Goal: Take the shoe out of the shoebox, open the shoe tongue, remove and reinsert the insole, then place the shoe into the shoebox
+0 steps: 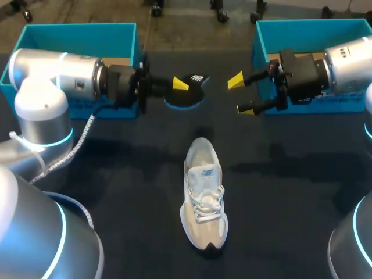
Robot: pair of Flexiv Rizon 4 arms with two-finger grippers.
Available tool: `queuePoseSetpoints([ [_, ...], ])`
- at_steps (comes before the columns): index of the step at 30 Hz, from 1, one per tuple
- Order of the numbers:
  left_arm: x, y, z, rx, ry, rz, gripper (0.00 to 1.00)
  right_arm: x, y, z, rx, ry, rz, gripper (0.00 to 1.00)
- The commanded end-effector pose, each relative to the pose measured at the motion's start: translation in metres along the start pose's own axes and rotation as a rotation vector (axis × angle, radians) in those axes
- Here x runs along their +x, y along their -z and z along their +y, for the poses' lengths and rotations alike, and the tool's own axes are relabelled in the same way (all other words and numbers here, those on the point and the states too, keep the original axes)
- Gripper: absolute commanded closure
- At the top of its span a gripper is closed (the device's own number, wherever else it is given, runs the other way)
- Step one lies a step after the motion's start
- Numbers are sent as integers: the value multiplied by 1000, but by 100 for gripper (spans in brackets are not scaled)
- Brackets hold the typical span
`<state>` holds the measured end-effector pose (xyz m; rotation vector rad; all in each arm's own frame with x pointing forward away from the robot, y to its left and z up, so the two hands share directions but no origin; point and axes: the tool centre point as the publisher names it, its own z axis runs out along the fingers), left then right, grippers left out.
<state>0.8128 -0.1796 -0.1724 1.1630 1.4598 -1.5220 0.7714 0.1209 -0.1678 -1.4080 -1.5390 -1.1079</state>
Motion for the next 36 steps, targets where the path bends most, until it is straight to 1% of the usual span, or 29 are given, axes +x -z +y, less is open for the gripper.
queuePoseSetpoints([
  [1, 6, 1, -3, 10, -213, -50, 100, -1, -2, 1, -1, 1, 1, 0],
  [7, 6, 1, -3, 10, -213, -50, 100, -1, -2, 1, -1, 1, 1, 0],
  [9, 7, -2, -2, 38, -250, -47, 100, -1, -2, 1, -1, 1, 1, 0],
  [12, 6, -4, -5, 43, -291, -66, 100, -1, -2, 1, -1, 1, 1, 0],
  [15, 3, -4, -7, 23, -339, -74, 100, -1, -2, 1, -1, 1, 1, 0],
  [18, 0, -5, -6, -27, -346, -89, 100, -1, -3, 1, 2, 4, -2, 0],
  [21, 0, -7, -2, -105, -377, -78, 100, 0, -12, 0, 7, 35, -7, 0],
  [24, 1, -13, 3, -147, -386, -71, 100, 0, -22, -3, 8, 46, -9, 0],
  [27, 1, -17, 10, -162, -385, -82, 100, 0, -32, -5, 2, 38, -11, 0],
  [31, 0, -19, 19, -179, -382, -97, 100, 3, -44, -7, -11, 9, 21, 0],
  [32, 0, -19, 20, -180, -381, -97, 100, 3, -44, -8, -17, -16, 6, 0],
  [36, 3, -22, 25, -186, -378, -105, 100, 3, -44, -8, -17, -16, 6, 0],
])
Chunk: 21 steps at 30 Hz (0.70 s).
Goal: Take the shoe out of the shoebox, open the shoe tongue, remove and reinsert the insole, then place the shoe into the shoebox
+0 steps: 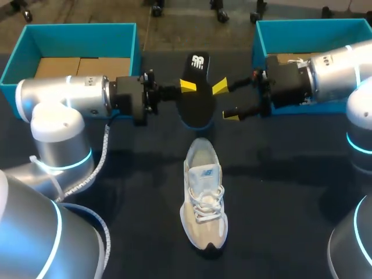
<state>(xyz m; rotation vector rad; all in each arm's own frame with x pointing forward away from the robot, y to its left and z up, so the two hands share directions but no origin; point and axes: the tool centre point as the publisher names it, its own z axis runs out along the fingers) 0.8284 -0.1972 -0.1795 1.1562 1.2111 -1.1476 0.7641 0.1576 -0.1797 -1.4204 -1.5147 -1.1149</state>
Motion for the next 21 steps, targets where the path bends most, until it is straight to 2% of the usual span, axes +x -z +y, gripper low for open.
queuePoseSetpoints([
  [1, 6, -6, 4, -3, -5, -10, 100, 1, -6, 0, -4, 0, -3, 0],
  [5, 9, -9, 6, -11, -31, -14, 100, 1, -6, 0, -4, 0, -3, 0],
  [17, 14, -18, 11, -33, -76, -30, 100, 5, -32, 8, 38, -47, 39, 2],
  [18, 15, -18, 11, -34, -76, -30, 100, 5, -33, 8, 36, -49, 34, 22],
  [19, 15, -19, 11, -34, -75, -31, 100, 5, -34, 7, 35, -46, 38, 29],
  [21, 15, -20, 11, -33, -75, -32, 100, 5, -35, 7, 27, -43, 34, 52],
])
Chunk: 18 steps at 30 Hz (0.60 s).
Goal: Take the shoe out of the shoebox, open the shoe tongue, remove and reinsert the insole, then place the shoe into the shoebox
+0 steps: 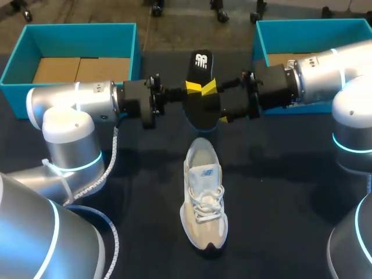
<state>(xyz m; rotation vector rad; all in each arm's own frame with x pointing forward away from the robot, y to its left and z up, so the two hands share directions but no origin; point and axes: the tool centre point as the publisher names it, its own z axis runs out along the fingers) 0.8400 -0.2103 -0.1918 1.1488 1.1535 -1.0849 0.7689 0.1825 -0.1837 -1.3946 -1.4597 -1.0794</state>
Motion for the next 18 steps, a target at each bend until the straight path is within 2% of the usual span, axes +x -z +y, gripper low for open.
queuePoseSetpoints([
  [1, 3, -7, 0, -3, -4, -5, 100, 0, -10, 3, -9, 4, -4, 53],
  [4, 3, -8, 1, -2, -6, -7, 100, -1, -9, 1, -19, 11, 5, 58],
  [6, 2, -9, 0, -1, -8, -10, 100, -1, -8, 0, -25, 11, 5, 66],
  [18, -1, -8, -3, 10, 0, -25, 100, -8, -6, 0, -52, 12, 34, 69],
])
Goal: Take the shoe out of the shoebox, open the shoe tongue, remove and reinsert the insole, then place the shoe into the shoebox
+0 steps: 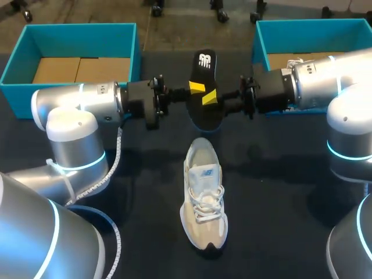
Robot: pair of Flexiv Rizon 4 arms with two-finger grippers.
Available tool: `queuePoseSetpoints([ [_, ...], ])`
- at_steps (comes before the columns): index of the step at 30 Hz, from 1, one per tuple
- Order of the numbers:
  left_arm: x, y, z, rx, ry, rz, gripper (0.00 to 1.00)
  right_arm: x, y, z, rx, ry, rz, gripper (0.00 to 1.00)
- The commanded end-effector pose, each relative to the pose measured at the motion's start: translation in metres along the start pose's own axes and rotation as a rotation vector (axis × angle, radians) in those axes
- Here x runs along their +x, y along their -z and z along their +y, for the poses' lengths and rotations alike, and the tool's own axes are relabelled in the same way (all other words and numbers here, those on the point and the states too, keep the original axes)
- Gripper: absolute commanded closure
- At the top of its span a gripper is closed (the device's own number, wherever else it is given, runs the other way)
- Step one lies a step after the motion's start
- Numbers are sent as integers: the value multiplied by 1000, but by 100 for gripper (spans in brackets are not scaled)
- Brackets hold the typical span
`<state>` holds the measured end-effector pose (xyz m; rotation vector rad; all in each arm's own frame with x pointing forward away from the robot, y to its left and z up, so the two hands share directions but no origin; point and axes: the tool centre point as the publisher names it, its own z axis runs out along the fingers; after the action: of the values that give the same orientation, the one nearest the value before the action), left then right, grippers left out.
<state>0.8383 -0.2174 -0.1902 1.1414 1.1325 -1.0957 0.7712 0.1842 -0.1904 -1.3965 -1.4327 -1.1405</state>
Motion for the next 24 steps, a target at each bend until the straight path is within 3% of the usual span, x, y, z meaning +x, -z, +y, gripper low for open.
queuePoseSetpoints([
  [1, 1, -1, -1, 6, 4, -4, 100, -2, -2, -1, -10, 1, 5, 68],
  [9, 1, -2, -6, 19, 4, 1, 100, -3, -2, 3, -8, 4, 5, 72],
  [12, 1, -2, -6, 18, 2, 3, 100, -3, -2, 4, -10, 4, 5, 84],
  [14, 1, -2, -7, 21, 1, 3, 100, -4, -2, 4, -11, 4, 5, 100],
  [20, 1, -3, -12, 64, 6, 10, 100, -6, -1, 4, -26, 19, 19, 100],
  [21, -1, -1, -13, 66, 17, 14, 19, -7, 0, 4, -32, 24, 26, 100],
  [22, -3, 2, -14, 69, 28, 17, 0, -7, 1, 4, -37, 27, 29, 100],
  [24, -7, 9, -17, 66, 31, 42, 0, -8, 3, 4, -43, 41, 44, 100],
])
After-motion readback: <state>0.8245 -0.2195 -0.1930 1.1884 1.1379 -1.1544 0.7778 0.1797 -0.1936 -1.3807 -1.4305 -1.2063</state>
